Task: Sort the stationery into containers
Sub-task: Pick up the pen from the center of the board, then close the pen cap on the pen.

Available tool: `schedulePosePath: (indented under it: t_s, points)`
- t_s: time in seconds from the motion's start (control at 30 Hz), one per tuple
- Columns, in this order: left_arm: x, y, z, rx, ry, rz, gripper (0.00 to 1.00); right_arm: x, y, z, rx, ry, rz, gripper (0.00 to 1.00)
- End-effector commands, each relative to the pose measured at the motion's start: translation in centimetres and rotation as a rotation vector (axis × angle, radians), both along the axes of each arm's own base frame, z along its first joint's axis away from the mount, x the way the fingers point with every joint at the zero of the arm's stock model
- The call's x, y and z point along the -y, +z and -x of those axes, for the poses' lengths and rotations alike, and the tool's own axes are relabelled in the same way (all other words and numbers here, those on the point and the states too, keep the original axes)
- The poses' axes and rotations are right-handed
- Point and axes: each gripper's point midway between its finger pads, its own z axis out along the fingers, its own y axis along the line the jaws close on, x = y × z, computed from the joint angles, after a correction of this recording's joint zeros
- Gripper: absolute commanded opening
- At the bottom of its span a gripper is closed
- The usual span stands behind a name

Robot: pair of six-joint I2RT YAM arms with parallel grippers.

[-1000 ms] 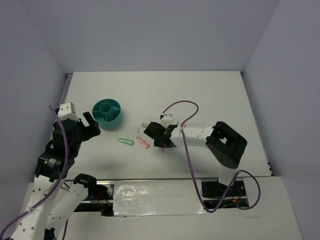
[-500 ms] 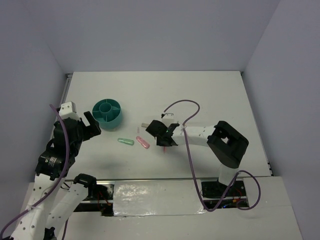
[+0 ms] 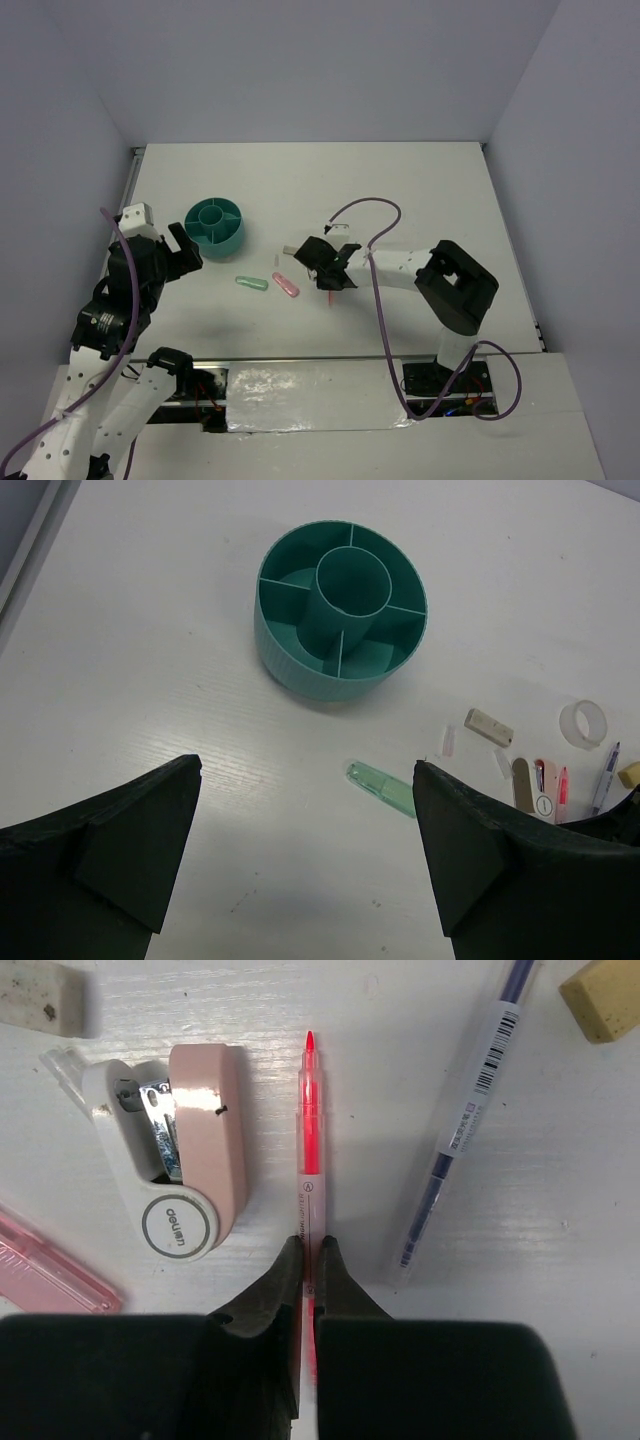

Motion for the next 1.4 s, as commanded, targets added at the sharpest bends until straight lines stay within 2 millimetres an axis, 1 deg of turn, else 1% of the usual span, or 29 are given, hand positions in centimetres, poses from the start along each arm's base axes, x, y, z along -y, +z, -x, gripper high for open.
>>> schedulePosePath:
  t_s: [0.0,0.07,0.1,0.13,0.17,0.2,0.23,0.27,0.3,0.33,0.37,0.4,0.43,0.5,0.53,0.57,0.6,0.67,0.7,0.73,0.77,0.8,0.83,0.87,0.97,1.13,1.2,1.3,1.37]
  points:
    - [0.5,1.1,-0.7,0.045,-0.026,0.001,0.99,1.8,0.8,0.4,0.008,-0.042,0.064,0.00]
    - [0.8,1.5,-0.8,0.047,-0.049,-0.001,0.99,2.0,3.2,-0.3,0.067,-0.047,0.060,0.00]
    - [1.5,1.4,-1.0,0.037,-0.086,0.008,0.99,2.0,5.3,-0.3,0.097,-0.041,0.040,0.00]
    - [1.9,2.2,-1.2,0.048,-0.102,0.020,0.99,2.3,6.7,-0.6,0.133,-0.044,0.042,0.00]
    - [2.3,1.7,-1.7,0.011,-0.104,0.030,0.99,2.2,8.5,-0.9,0.165,-0.047,0.027,0.00]
    - [3.4,2.6,-1.9,0.009,-0.148,0.066,0.99,2.7,11.2,-0.8,0.217,-0.047,0.009,0.00]
    - [4.2,2.7,-2.2,0.001,-0.176,0.091,0.99,2.8,12.4,-0.6,0.239,-0.046,-0.012,0.00]
    - [5.3,2.2,-2.9,-0.034,-0.202,0.112,0.99,2.8,13.8,-0.3,0.263,-0.027,-0.029,0.00]
    - [6.1,2.1,-3.4,-0.045,-0.217,0.130,0.99,2.6,16.2,0.3,0.304,-0.005,-0.086,0.00]
    - [6.8,2.1,-3.9,-0.046,-0.218,0.145,0.99,2.4,17.3,0.7,0.322,0.017,-0.114,0.00]
    - [8.6,1.2,-4.7,-0.083,-0.250,0.134,0.99,2.4,18.8,1.4,0.341,0.057,-0.158,0.00]
    - [9.0,0.6,-5.3,-0.101,-0.232,0.116,0.99,1.9,19.8,2.1,0.357,0.089,-0.190,0.00]
    - [11.1,-1.1,-6.0,-0.160,-0.271,0.113,0.98,2.2,20.9,2.8,0.368,0.111,-0.221,0.00]
    - [14.0,-3.1,-6.4,-0.220,-0.336,0.111,0.99,2.0,21.4,4.0,0.369,0.164,-0.241,0.00]
    - [15.0,-5.5,-7.1,-0.288,-0.333,0.085,0.99,2.0,22.1,4.7,0.366,0.191,-0.271,0.00]
    - [15.7,-6.4,-7.4,-0.311,-0.331,0.078,0.99,1.8,22.3,5.3,0.360,0.215,-0.281,0.00]
    - [16.5,-8.7,-7.7,-0.369,-0.329,0.042,0.99,1.8,22.5,5.7,0.357,0.235,-0.283,0.00]
    - [17.7,-10.1,-8.3,-0.398,-0.336,0.024,0.97,2.2,22.6,6.6,0.348,0.252,-0.271,0.00]
    - [18.0,-12.0,-8.6,-0.439,-0.327,-0.004,0.95,2.4,22.6,6.8,0.348,0.256,-0.265,0.00]
    - [18.3,-12.5,-9.1,-0.443,-0.324,-0.007,0.89,2.6,22.5,7.0,0.345,0.259,-0.261,0.00]
    - [18.4,-13.2,-9.4,-0.458,-0.322,-0.019,0.87,2.7,22.4,7.2,0.345,0.264,-0.259,0.00]
    - [18.5,-14.9,-9.5,-0.501,-0.315,-0.044,0.87,2.8,22.0,7.5,0.340,0.273,-0.255,0.00]
    - [18.4,-15.5,-9.7,-0.517,-0.308,-0.056,0.87,2.8,22.1,7.5,0.348,0.278,-0.267,0.00]
    - [18.6,-16.4,-9.9,-0.538,-0.309,-0.070,0.86,3.0,21.5,7.7,0.339,0.285,-0.259,0.00]
    - [18.6,-17.7,-10.3,-0.562,-0.298,-0.090,0.85,3.2,21.1,7.9,0.336,0.291,-0.261,0.00]
    - [18.8,-18.5,-11.4,-0.578,-0.317,-0.107,0.82,3.2,20.9,8.1,0.336,0.302,-0.253,0.00]
    - [18.2,-19.3,-11.9,-0.600,-0.308,-0.108,0.75,3.1,20.8,8.1,0.335,0.311,-0.254,0.00]
    - [18.0,-19.5,-12.4,-0.612,-0.310,-0.105,0.66,3.2,20.8,8.1,0.335,0.314,-0.250,0.00]
    - [17.7,-19.7,-12.4,-0.620,-0.299,-0.113,0.66,3.2,20.8,8.1,0.335,0.317,-0.248,0.00]
